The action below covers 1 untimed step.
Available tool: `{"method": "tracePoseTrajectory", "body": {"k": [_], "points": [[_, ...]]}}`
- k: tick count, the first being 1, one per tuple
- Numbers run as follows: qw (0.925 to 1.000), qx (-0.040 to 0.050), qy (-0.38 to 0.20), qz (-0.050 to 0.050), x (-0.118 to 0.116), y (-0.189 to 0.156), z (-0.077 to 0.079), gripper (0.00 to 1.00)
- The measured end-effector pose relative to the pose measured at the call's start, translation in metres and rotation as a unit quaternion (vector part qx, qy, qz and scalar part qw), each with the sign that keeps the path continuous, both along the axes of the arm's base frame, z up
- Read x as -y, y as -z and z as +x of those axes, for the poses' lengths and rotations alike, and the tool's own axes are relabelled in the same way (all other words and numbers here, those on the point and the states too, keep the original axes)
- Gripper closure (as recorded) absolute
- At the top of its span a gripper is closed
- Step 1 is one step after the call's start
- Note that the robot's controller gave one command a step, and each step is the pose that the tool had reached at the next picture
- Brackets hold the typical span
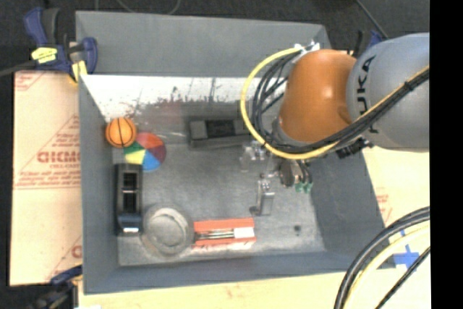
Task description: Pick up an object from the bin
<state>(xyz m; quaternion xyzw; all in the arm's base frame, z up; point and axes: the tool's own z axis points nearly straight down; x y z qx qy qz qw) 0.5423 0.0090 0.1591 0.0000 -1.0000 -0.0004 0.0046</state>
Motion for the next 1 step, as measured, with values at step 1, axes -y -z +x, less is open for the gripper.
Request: {"method": "tracePoseTrajectory", "body": {"k": [1], "points": [[0.9999, 0.0117, -0.010, 0.000, -0.0143, -0.0218, 0.0108, 0.00]]}}
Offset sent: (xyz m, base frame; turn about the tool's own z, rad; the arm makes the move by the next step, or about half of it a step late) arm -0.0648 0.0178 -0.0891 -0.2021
